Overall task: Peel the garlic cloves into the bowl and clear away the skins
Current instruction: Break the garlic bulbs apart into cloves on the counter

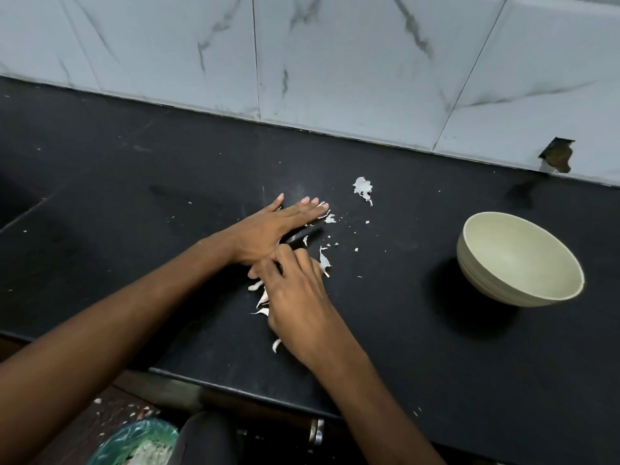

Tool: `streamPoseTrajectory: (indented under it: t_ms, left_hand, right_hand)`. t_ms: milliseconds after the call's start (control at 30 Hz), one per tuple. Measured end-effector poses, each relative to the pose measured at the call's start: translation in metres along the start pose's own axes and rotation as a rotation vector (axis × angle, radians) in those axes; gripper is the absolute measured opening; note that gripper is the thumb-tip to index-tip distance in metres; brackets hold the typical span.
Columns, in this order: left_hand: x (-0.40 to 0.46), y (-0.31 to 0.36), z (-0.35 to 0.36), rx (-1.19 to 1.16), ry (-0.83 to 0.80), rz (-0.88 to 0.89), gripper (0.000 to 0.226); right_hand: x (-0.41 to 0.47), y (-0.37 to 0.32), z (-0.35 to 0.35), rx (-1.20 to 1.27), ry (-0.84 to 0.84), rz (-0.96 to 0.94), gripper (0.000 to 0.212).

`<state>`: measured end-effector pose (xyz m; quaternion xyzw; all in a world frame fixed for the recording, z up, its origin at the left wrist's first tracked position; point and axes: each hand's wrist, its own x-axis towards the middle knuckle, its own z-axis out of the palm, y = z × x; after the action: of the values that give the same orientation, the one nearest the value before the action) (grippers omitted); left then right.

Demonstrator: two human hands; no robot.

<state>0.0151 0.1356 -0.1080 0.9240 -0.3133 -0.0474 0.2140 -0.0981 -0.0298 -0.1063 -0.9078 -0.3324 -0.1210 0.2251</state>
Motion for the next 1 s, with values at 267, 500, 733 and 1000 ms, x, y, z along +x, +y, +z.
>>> streamPoseTrajectory:
  t_ms: [267,500,733,1000]
  left_hand:
    - [0.011,0.004,0.009,0.099,0.017,0.002,0.076]
    - [0.021,0.015,0.000,-0.140,0.060,-0.083,0.063]
    - [0.003,0.009,-0.017,-1.079,0.625,-0.278,0.056]
    - [-0.007,0.005,-0.017,-1.321,0.857,-0.434,0.064]
  right_hand:
    - [-0.009,0.011,-0.009,0.183,0.234,-0.059,0.021]
    - [-0.017,0.064,-0.060,0.652,0.404,0.350,0.023]
    - [0.016,0.102,-0.057,0.529,0.134,0.645,0.049]
    - [0.082,0.090,-0.028,0.560,0.258,0.425,0.028]
